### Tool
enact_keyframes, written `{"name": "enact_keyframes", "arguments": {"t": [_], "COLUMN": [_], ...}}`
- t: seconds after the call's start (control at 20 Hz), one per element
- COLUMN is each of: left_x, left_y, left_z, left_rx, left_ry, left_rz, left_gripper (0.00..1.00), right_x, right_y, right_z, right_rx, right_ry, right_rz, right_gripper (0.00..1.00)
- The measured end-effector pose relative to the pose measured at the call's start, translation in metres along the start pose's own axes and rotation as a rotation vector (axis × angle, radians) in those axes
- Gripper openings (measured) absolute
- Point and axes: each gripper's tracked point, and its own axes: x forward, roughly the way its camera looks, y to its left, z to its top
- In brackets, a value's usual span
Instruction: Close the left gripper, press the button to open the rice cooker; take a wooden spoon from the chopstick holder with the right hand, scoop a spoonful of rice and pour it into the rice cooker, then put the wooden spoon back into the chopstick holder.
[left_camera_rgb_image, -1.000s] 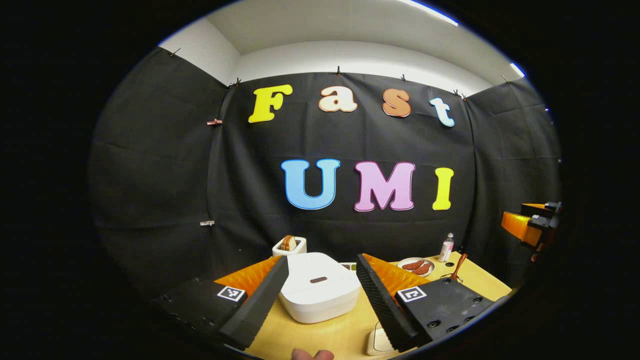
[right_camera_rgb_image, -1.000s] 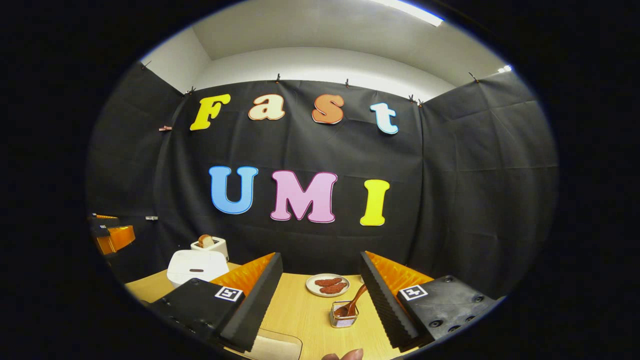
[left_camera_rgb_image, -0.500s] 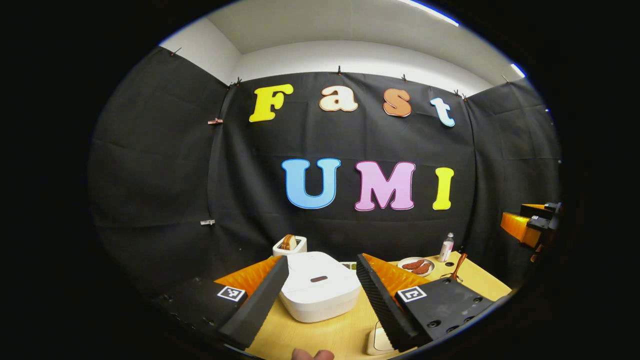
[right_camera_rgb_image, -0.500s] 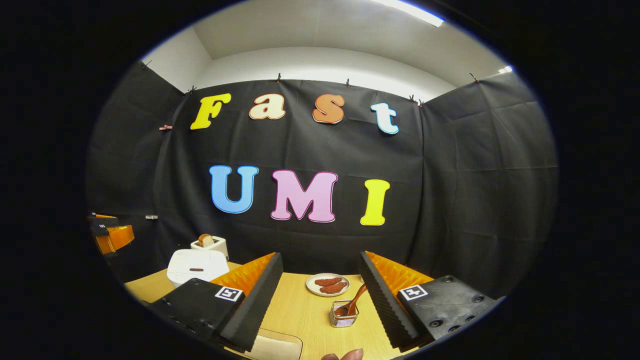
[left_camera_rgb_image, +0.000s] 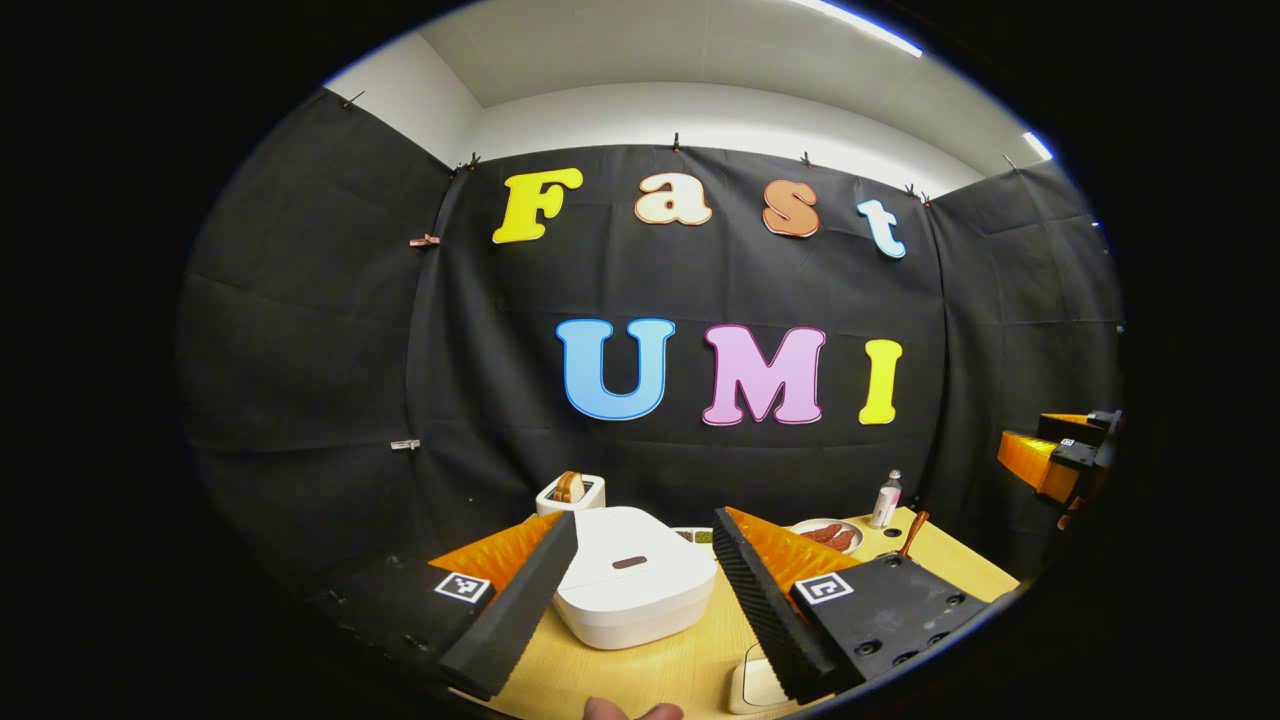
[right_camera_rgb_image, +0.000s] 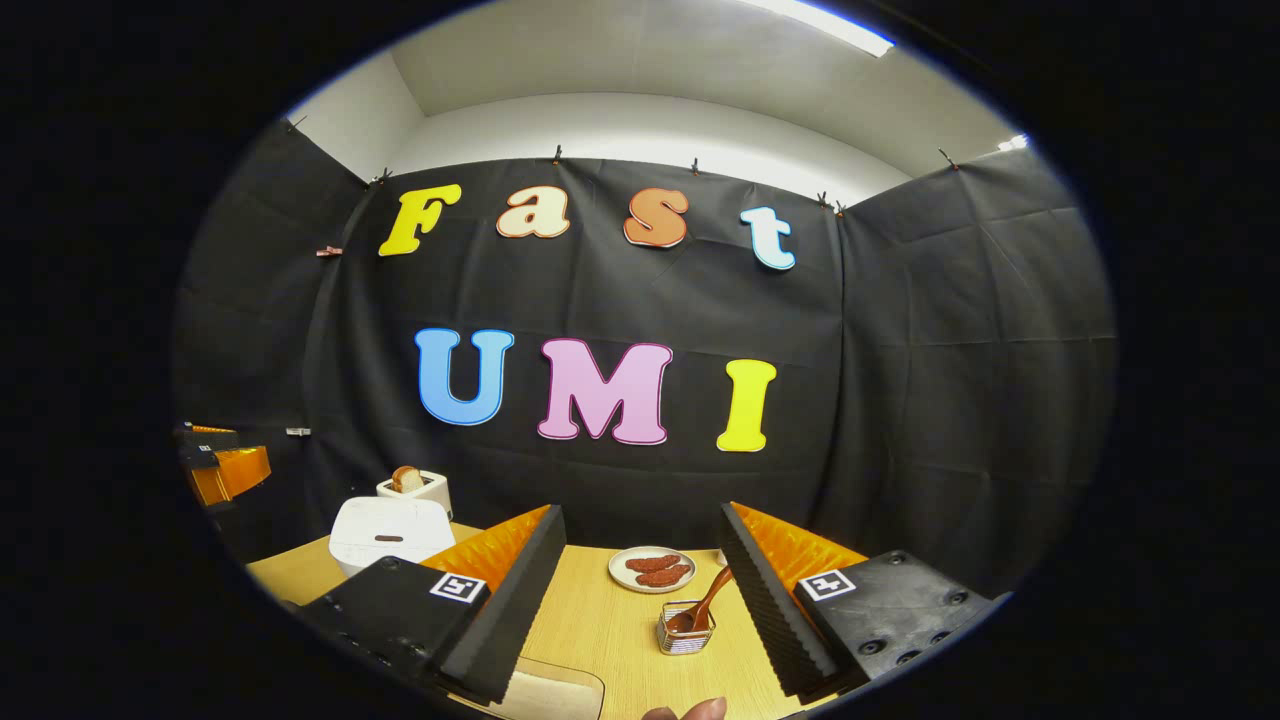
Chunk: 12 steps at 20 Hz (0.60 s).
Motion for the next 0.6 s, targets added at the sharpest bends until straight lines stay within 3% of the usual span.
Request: {"name": "enact_keyframes", "arguments": {"t": [0.15,0.2,0.4,0.5,0.6], "left_x": [0.003,0.005,0.025,0.049,0.081], "left_y": [-0.007,-0.010,-0.012,-0.009,0.000], "left_z": [0.003,0.006,0.002,-0.012,-0.027], "left_rx": [-0.002,0.001,0.048,0.050,0.025], "left_ry": [-0.010,-0.022,-0.005,0.040,0.095], "left_rz": [-0.035,-0.049,-0.076,-0.091,-0.098], "left_gripper": [0.95,0.89,0.19,0.08,0.08], "right_x": [-0.003,-0.003,0.000,0.000,0.001], "right_y": [0.001,0.001,-0.001,0.000,0.000], "right_z": [-0.002,-0.003,-0.001,-0.001,-0.001], "right_rx": [-0.003,-0.005,-0.014,-0.013,-0.015], "right_ry": [0.001,0.003,-0.002,-0.002,0.000], "right_rz": [-0.004,-0.006,-0.014,-0.017,-0.019], "right_gripper": [0.97,0.97,0.97,0.97,0.97]}}
